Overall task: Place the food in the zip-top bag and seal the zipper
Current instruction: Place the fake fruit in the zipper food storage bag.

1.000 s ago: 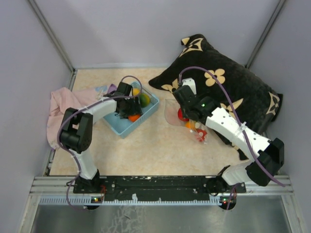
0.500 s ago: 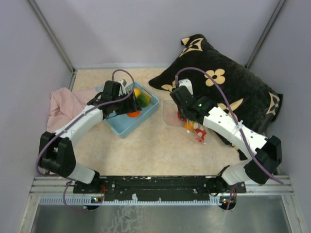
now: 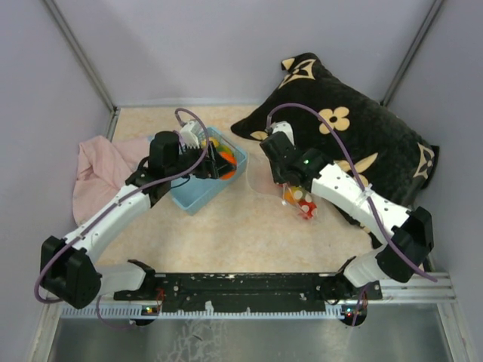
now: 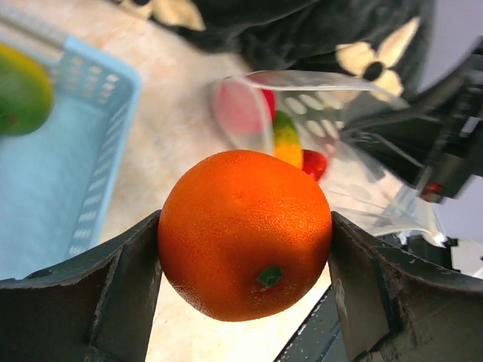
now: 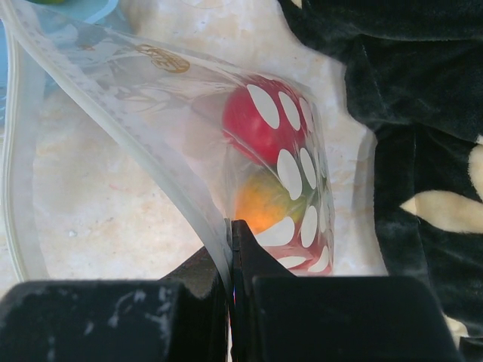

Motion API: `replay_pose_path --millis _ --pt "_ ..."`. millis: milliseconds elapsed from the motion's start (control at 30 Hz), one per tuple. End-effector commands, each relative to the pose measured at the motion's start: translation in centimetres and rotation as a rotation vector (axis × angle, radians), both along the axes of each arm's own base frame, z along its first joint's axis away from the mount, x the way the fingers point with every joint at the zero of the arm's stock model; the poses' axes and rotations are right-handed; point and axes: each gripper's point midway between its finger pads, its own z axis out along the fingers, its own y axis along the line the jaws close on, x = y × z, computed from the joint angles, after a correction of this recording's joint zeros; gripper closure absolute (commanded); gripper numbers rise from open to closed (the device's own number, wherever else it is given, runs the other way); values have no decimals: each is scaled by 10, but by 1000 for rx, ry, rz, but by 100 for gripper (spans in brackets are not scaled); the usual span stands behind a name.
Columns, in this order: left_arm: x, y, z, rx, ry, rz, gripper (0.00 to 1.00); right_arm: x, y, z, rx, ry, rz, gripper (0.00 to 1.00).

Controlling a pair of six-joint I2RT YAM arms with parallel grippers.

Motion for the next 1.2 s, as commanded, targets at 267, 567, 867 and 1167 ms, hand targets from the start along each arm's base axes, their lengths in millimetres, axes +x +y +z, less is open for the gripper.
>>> replay_pose_path --millis 267,567,867,1167 --pt "-27 -62 72 -144 -323 -178 32 12 27 35 114 -74 50 100" --pt "-14 -87 67 -144 -412 -204 31 10 35 40 168 -74 71 100" --pt "-10 -87 12 -27 -347 -180 30 11 39 52 209 -105 74 100" --pt "-8 -86 -12 50 -283 -161 29 10 45 53 238 -106 99 100"
